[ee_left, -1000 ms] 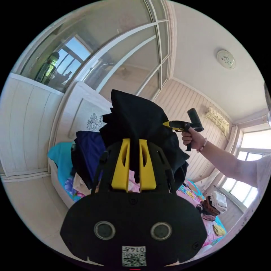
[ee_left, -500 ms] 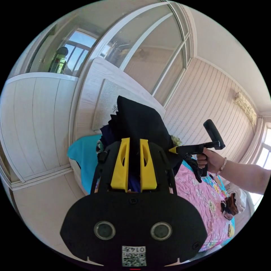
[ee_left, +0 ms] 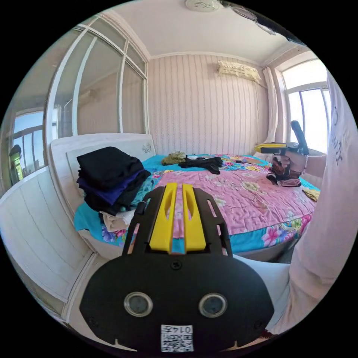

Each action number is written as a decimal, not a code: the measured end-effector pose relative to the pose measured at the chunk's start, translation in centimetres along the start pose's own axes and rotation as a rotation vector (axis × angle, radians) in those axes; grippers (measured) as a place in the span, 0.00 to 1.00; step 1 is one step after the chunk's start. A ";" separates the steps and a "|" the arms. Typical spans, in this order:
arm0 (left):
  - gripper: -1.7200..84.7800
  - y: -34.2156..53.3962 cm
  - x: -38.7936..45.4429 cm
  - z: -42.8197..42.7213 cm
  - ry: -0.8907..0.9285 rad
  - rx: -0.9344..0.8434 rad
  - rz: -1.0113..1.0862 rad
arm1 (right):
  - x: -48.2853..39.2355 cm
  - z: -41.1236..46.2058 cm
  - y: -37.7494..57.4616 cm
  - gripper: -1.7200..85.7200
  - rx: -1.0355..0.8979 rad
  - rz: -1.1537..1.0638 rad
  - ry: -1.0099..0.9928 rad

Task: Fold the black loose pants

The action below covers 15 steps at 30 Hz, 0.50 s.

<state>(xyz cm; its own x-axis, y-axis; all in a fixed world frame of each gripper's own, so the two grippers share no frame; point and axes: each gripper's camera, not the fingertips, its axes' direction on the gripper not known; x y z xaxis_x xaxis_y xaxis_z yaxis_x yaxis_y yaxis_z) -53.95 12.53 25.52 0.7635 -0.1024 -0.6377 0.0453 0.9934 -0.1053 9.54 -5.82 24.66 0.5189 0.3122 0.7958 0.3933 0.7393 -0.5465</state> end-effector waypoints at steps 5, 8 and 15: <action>0.09 -2.7 13.1 6.7 0.359 0.006 0.236 | 5.8 -13.7 13.7 0.10 -0.177 0.346 0.265; 0.10 -4.4 21.4 10.6 0.588 0.009 0.348 | 8.5 -20.7 20.5 0.10 -0.147 0.543 0.393; 0.10 -5.9 41.4 18.6 0.991 -0.086 0.490 | 14.0 -30.8 35.5 0.10 -0.168 0.929 0.613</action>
<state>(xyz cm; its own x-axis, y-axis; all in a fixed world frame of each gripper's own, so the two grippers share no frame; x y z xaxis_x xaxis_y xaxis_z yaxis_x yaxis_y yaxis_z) -10.68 3.39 13.93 -0.1685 0.2668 -0.9489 -0.1946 0.9347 0.2973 54.20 6.44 8.35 0.9312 0.3196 -0.1754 -0.2667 0.2691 -0.9255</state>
